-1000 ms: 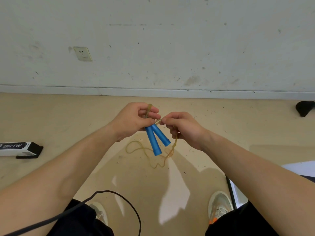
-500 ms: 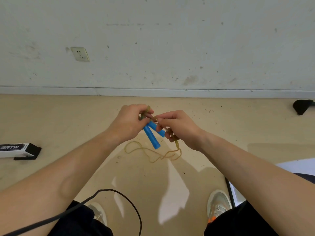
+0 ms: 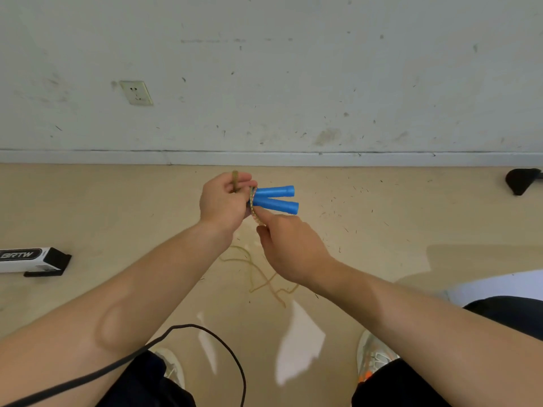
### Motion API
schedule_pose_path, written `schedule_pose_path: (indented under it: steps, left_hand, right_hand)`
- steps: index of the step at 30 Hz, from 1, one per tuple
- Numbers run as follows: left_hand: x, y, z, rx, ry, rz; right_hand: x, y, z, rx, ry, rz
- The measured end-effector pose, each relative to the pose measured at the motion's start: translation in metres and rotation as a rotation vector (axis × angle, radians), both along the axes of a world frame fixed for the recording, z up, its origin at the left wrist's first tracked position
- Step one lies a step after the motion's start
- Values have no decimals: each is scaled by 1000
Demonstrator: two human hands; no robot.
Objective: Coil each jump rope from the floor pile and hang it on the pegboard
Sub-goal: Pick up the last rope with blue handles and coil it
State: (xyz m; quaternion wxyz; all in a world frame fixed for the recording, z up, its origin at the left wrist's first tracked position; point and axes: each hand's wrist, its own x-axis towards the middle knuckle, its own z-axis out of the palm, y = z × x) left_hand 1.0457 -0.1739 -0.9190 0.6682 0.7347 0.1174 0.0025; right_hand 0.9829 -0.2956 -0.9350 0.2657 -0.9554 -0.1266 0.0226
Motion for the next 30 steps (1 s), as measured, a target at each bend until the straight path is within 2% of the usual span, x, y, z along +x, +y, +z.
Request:
schedule_pose_path:
  steps: [4, 8, 10, 13, 16, 24, 28, 30]
  left_hand:
    - [5, 3, 6, -155, 159, 17]
    - [4, 8, 6, -194, 156, -38]
    - [5, 11, 8, -188, 157, -24]
    - [10, 19, 13, -281, 182, 0]
    - [12, 28, 21, -372, 236, -60]
    - [-2, 39, 33, -137, 308, -537]
    - [-9, 37, 30, 223, 194, -745]
    - [-11, 35, 27, 332, 157, -790]
  right_hand:
    - [-2, -1, -3, -125, -73, 8]
    - [-1, -1, -4, -143, -97, 8]
    - [-2, -2, -3, -49, -86, -31]
    - [1, -7, -3, 282, 129, -138]
    - [10, -21, -2, 372, 322, -103]
    - [39, -62, 8, 446, 427, -33]
    - [43, -62, 7, 463, 452, -5]
    - [42, -60, 6, 442, 484, -7]
